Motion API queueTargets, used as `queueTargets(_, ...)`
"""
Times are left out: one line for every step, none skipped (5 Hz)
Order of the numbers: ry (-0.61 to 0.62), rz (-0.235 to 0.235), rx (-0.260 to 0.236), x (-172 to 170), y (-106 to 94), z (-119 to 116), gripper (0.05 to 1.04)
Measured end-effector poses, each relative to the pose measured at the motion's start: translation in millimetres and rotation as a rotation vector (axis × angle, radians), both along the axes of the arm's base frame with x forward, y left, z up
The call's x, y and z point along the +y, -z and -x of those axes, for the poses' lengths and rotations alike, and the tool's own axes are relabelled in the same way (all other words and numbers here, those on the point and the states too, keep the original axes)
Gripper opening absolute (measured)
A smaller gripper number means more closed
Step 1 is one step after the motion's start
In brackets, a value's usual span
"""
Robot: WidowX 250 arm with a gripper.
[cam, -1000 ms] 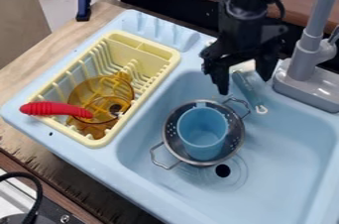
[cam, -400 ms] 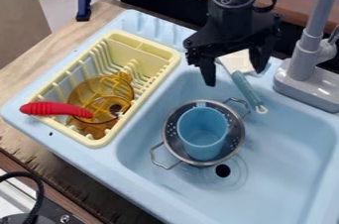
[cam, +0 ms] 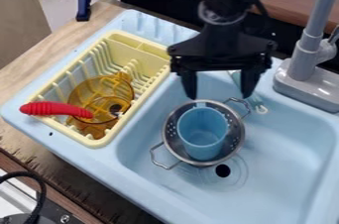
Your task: Move the chopping blade to the top middle side of the sink
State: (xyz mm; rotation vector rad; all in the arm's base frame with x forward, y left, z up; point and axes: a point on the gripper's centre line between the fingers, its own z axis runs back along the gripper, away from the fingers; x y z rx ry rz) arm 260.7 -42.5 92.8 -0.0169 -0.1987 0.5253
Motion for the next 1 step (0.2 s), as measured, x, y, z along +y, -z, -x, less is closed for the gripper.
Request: queueTargets(0.043,0.027,-0.058,19.8,-5.4,5.8,0.995)
